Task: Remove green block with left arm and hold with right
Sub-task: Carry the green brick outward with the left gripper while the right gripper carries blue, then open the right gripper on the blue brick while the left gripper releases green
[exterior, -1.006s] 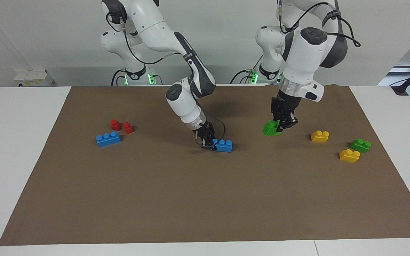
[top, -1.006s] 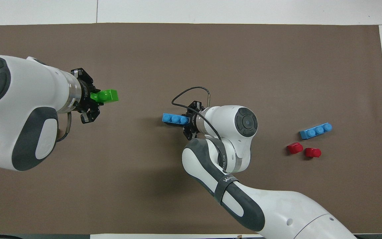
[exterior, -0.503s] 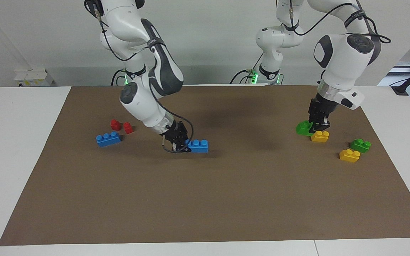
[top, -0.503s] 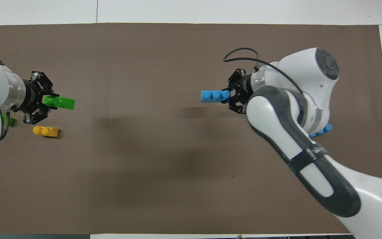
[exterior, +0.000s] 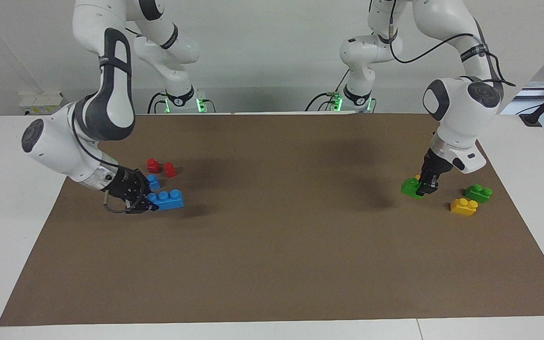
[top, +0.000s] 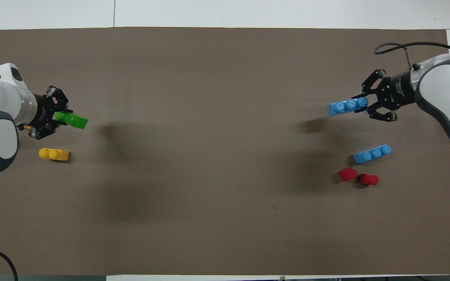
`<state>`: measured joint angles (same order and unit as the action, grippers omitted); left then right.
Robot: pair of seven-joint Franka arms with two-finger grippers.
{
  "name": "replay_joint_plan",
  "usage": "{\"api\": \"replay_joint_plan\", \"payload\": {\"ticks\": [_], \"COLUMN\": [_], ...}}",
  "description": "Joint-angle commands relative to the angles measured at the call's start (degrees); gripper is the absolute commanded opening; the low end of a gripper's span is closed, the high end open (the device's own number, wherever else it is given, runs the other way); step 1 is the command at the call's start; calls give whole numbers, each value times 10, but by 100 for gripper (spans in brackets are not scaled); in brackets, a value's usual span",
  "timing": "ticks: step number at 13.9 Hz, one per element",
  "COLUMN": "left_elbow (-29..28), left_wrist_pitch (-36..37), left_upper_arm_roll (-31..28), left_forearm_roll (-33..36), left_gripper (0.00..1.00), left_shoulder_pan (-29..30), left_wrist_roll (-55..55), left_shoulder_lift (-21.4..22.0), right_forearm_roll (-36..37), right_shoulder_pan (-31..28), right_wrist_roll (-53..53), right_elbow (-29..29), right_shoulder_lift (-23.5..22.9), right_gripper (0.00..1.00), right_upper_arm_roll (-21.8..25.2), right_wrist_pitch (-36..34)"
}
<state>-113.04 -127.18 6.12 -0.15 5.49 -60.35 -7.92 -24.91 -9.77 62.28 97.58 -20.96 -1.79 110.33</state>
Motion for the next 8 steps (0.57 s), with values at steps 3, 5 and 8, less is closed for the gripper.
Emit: {"api": "replay_joint_plan", "payload": {"ticks": [3,5,8], "left_elbow": [-1,-1,6], "left_wrist_pitch": [-46,-63,-75], "left_upper_arm_roll": [2,2,2], "left_forearm_roll": [0,1,36], "left_gripper": [0,0,0], "left_shoulder_pan": [19,19,14], "left_wrist_roll": [58,65,66], "left_shoulder_lift": [-33,-51,-84], "right_forearm_roll": [1,-25,-34], "right_shoulder_pan": [-24,-18,-17], "right_wrist_roll": [-57,-59,-59], "right_elbow": [45,63,76], "right_shoulder_lift": [-33,-36,-33], "right_gripper": [0,0,0], "right_upper_arm_roll": [-12,-12,-12], "right_wrist_pitch": [56,73,80]}}
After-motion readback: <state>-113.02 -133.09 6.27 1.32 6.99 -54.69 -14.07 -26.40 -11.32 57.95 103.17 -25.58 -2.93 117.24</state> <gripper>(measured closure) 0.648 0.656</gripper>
